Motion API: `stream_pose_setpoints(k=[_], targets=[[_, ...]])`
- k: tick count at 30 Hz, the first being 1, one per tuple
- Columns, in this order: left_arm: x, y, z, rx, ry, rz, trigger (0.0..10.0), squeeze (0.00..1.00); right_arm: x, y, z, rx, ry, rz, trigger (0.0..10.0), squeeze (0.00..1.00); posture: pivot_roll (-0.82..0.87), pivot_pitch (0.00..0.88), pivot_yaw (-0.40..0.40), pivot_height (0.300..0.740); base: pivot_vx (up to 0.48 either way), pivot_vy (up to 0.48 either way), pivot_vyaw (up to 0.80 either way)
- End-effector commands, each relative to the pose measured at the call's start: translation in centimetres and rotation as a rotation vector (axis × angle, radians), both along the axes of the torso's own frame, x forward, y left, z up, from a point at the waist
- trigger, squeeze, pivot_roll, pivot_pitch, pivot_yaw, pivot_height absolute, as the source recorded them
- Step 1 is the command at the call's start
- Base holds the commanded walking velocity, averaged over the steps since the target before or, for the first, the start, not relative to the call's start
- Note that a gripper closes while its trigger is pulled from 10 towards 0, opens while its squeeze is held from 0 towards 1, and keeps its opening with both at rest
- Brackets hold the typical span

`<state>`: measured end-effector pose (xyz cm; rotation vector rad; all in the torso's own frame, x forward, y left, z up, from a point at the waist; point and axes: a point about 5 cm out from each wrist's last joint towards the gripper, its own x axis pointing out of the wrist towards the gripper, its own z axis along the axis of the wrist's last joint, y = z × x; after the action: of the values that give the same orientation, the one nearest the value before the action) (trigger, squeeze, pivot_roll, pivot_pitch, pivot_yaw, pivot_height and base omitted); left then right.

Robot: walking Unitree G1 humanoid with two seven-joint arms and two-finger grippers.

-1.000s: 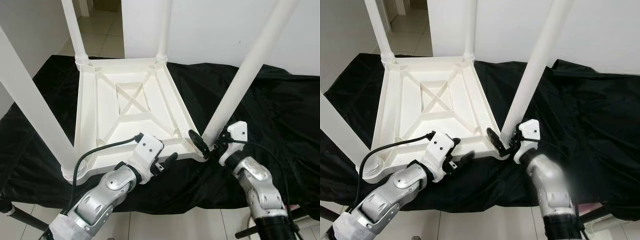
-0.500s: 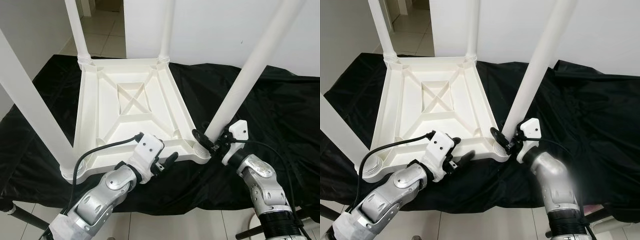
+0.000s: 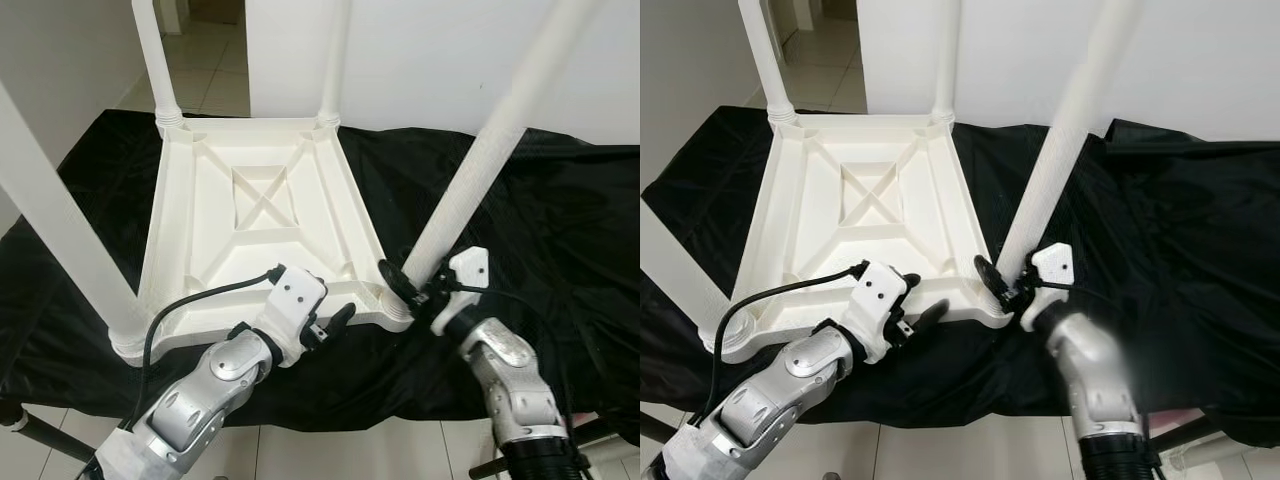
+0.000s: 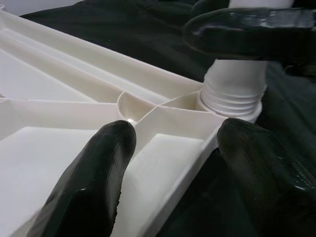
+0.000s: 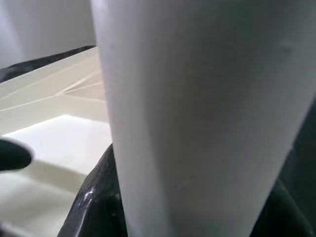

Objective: Building children table

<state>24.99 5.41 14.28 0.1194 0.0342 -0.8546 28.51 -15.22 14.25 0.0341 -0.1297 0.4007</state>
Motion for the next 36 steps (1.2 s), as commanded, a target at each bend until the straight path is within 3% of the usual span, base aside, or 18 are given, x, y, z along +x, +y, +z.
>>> stream_pose_setpoints(k=[1,4,5,12,16,24,25,33,34,36], targets=[[-0.7,-0.4,-0.2,0.008,0.025,-0.165,10.0,0.00,-0.1,-0.3,-1.3,0.030,0.079,-0.123,10.0,0.00,-0.01,0.053,-0.074,0.740,0.000,0.000,0.00],[-0.7,-0.5,-0.2,0.007,0.026,-0.165,10.0,0.00,-0.4,-0.1,-1.5,0.044,0.091,-0.207,10.0,0.00,-0.01,0.052,-0.074,0.740,0.000,0.000,0.00],[-0.7,-0.6,-0.3,0.004,0.027,-0.167,10.0,0.00,-0.7,0.5,-1.9,0.063,0.115,-0.302,10.0,0.00,-0.01,0.046,-0.078,0.740,0.000,0.000,0.00],[-0.6,-0.7,-0.2,0.001,0.022,-0.169,10.0,0.00,-1.2,1.3,-2.2,0.105,0.124,-0.434,10.0,0.00,-0.01,0.046,-0.075,0.740,0.000,0.000,0.00],[-0.5,-0.6,-0.1,0.001,0.022,-0.169,10.0,0.00,-1.4,2.0,-1.8,0.114,0.121,-0.455,10.0,0.00,-0.01,0.044,-0.068,0.740,0.000,0.000,0.00],[-0.4,-0.9,-0.2,0.001,0.022,-0.182,10.0,0.00,-1.4,1.7,-1.7,0.108,0.114,-0.464,10.0,0.00,-0.02,0.043,-0.058,0.740,0.000,0.000,0.00],[-0.4,-0.9,-0.2,0.001,0.021,-0.185,10.0,0.00,-1.5,1.9,-1.6,0.115,0.109,-0.451,10.0,1.00,-0.02,0.044,-0.060,0.740,0.000,0.000,0.00],[-0.4,-0.9,-0.1,0.002,0.017,-0.188,10.0,0.00,-1.6,2.0,-1.1,0.104,0.076,-0.459,10.0,1.00,-0.02,0.050,-0.054,0.740,0.000,0.000,0.00],[-0.4,-0.9,-0.1,0.002,0.017,-0.187,10.0,0.00,-1.5,1.9,-1.0,0.105,0.072,-0.457,10.0,0.00,-0.02,0.050,-0.054,0.740,0.000,0.000,0.00],[-0.4,-0.9,-0.1,0.002,0.017,-0.187,10.0,0.00,-1.5,1.7,-0.9,0.097,0.062,-0.456,10.0,0.00,-0.02,0.052,-0.053,0.740,0.000,0.000,0.00]])
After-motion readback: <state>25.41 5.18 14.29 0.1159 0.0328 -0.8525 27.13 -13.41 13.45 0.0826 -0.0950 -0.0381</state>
